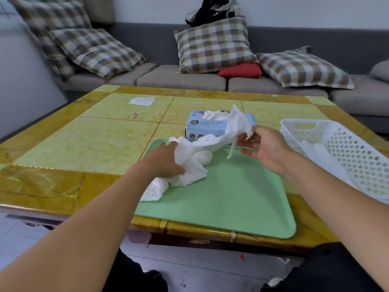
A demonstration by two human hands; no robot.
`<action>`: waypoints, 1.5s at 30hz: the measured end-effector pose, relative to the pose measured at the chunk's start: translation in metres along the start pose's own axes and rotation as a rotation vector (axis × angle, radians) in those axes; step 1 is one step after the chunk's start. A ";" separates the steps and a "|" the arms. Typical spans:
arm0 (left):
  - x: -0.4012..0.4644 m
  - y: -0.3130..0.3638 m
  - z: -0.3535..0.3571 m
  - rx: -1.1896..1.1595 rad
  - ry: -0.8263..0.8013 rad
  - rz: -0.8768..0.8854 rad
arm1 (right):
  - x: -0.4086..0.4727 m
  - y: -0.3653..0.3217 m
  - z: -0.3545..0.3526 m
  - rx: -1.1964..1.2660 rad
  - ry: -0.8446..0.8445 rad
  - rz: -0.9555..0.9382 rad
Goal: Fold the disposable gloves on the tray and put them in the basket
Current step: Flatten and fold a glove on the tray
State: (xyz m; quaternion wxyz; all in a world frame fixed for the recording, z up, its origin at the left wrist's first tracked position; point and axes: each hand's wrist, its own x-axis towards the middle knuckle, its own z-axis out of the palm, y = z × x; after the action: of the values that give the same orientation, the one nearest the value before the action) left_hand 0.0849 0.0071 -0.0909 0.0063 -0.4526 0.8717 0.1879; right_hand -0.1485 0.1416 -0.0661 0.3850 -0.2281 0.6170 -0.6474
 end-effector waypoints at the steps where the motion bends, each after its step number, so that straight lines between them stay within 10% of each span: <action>1: 0.004 -0.001 -0.001 -0.004 0.050 -0.031 | -0.002 -0.005 -0.001 0.117 0.025 0.002; 14: -0.027 0.027 -0.032 0.027 0.271 -0.060 | -0.042 -0.027 -0.012 0.026 -0.518 0.131; 19: -0.047 0.077 -0.022 -0.792 -0.097 0.332 | -0.045 -0.026 -0.003 0.018 -0.469 0.102; 25: -0.026 0.087 -0.031 -1.336 -0.024 0.257 | -0.053 -0.030 -0.009 0.006 -0.370 -0.076; 45: -0.027 0.121 -0.026 -1.352 0.360 0.164 | -0.066 -0.039 -0.016 0.121 -0.102 -0.341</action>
State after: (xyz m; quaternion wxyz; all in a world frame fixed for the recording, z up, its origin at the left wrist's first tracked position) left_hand 0.0093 0.0822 -0.0231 -0.4349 -0.3144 0.5826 0.6104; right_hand -0.1300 0.2010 -0.0180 0.3133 -0.3383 0.5092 -0.7267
